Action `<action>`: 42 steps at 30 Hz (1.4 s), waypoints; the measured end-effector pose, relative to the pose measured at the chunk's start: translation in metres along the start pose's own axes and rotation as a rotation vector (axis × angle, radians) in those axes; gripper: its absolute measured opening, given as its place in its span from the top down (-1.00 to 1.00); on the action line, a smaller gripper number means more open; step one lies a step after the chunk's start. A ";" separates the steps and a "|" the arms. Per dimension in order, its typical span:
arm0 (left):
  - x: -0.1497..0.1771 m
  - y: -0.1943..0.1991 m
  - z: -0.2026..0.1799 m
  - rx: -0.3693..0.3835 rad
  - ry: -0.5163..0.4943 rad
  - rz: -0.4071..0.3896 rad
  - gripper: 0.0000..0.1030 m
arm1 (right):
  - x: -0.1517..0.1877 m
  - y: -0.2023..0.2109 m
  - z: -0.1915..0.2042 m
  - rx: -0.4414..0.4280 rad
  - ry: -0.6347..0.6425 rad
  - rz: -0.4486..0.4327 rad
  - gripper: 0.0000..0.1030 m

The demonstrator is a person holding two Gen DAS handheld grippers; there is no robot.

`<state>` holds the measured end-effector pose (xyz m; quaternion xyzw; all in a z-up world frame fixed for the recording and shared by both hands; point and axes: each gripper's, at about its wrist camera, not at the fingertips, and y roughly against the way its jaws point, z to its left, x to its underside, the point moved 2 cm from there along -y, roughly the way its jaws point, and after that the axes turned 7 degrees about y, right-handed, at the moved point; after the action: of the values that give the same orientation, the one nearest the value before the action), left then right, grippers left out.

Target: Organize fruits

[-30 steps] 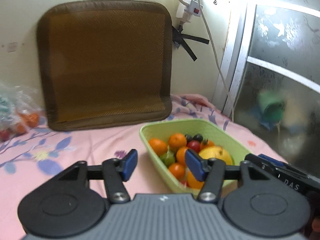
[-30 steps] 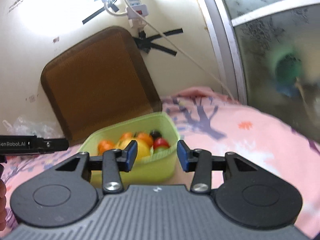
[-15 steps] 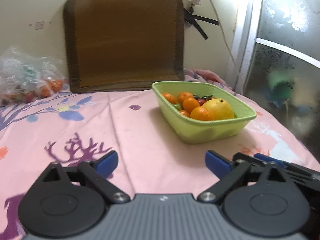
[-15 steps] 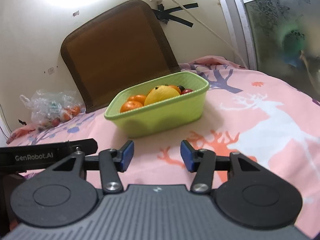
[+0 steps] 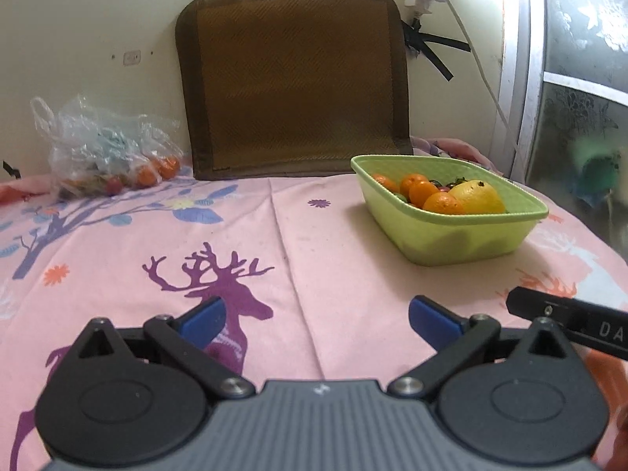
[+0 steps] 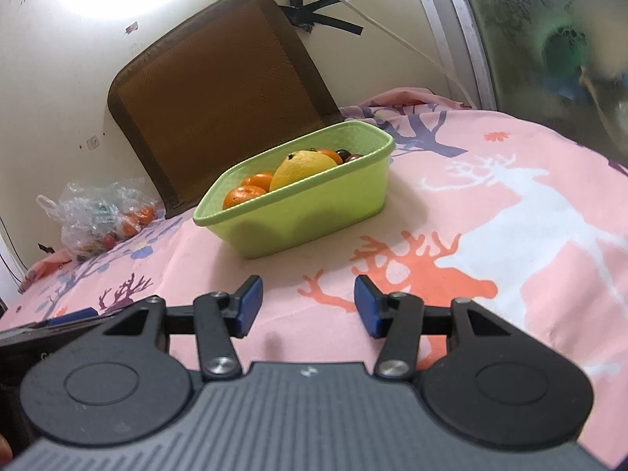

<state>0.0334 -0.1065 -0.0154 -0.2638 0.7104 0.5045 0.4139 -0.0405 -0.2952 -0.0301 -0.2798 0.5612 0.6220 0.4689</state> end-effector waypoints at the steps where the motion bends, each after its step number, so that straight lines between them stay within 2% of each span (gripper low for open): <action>1: 0.000 0.000 -0.001 -0.004 -0.009 -0.003 -1.00 | 0.000 -0.001 0.001 0.002 0.005 0.002 -0.06; 9: 0.001 -0.002 -0.008 -0.012 -0.064 0.005 -1.00 | 0.000 -0.002 0.001 -0.002 0.001 0.007 -0.07; 19: 0.002 -0.007 -0.005 -0.010 -0.034 0.044 -1.00 | 0.000 0.000 -0.001 -0.013 -0.018 0.003 -0.08; 24: 0.002 -0.011 -0.003 0.003 -0.032 0.074 -1.00 | 0.000 -0.001 0.000 -0.025 -0.011 0.006 -0.17; 28: 0.003 -0.016 -0.003 -0.026 -0.030 0.104 -1.00 | 0.000 0.000 0.000 -0.030 -0.012 0.006 -0.18; 42: 0.005 -0.014 -0.005 -0.053 -0.039 0.097 -1.00 | -0.001 0.001 -0.003 -0.055 -0.026 0.005 -0.24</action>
<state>0.0400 -0.1160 -0.0254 -0.2300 0.7006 0.5477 0.3953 -0.0413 -0.2985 -0.0299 -0.2831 0.5383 0.6420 0.4668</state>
